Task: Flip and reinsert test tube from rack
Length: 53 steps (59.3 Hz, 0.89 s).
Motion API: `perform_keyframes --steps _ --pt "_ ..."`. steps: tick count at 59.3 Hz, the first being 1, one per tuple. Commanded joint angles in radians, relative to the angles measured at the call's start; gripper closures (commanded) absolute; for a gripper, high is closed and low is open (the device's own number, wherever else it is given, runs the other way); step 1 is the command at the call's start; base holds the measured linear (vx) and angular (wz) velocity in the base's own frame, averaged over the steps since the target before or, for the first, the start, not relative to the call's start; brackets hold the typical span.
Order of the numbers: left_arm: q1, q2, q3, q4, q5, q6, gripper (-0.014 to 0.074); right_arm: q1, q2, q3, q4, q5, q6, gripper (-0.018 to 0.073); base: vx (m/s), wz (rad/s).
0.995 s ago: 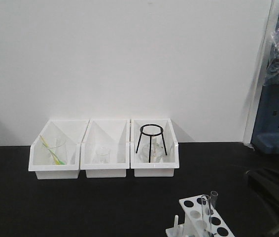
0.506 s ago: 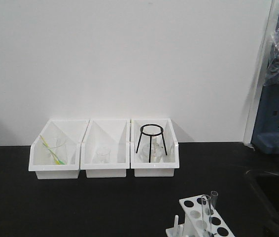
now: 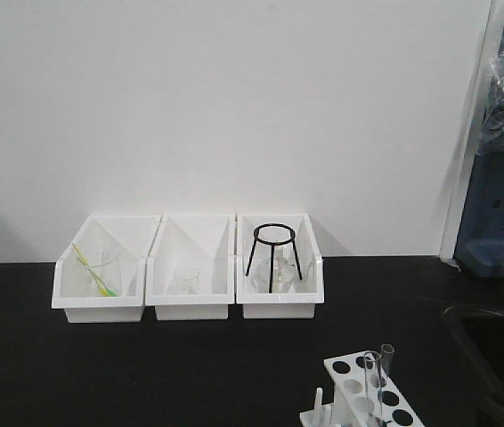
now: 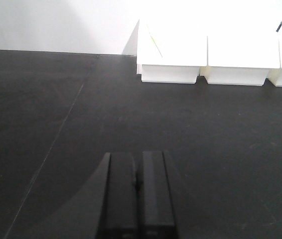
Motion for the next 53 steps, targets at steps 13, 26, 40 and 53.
perform_keyframes --steps 13,26,40,53 --pt "-0.008 -0.011 0.002 -0.005 -0.079 0.000 0.0603 -0.003 0.001 0.003 0.167 0.106 -0.090 0.0571 0.00 0.00" --pt "-0.008 -0.011 0.002 -0.005 -0.079 0.000 0.0603 -0.003 0.001 0.035 1.061 0.361 -0.595 0.0571 0.00 0.00" --pt "-0.008 -0.011 0.002 -0.005 -0.079 0.000 0.0603 -0.003 -0.029 0.032 1.620 0.557 -1.285 0.0571 0.00 0.00" --pt "-0.008 -0.011 0.002 -0.005 -0.079 0.000 0.0603 -0.017 -0.313 0.234 1.688 0.517 -1.405 0.0571 0.00 0.00"
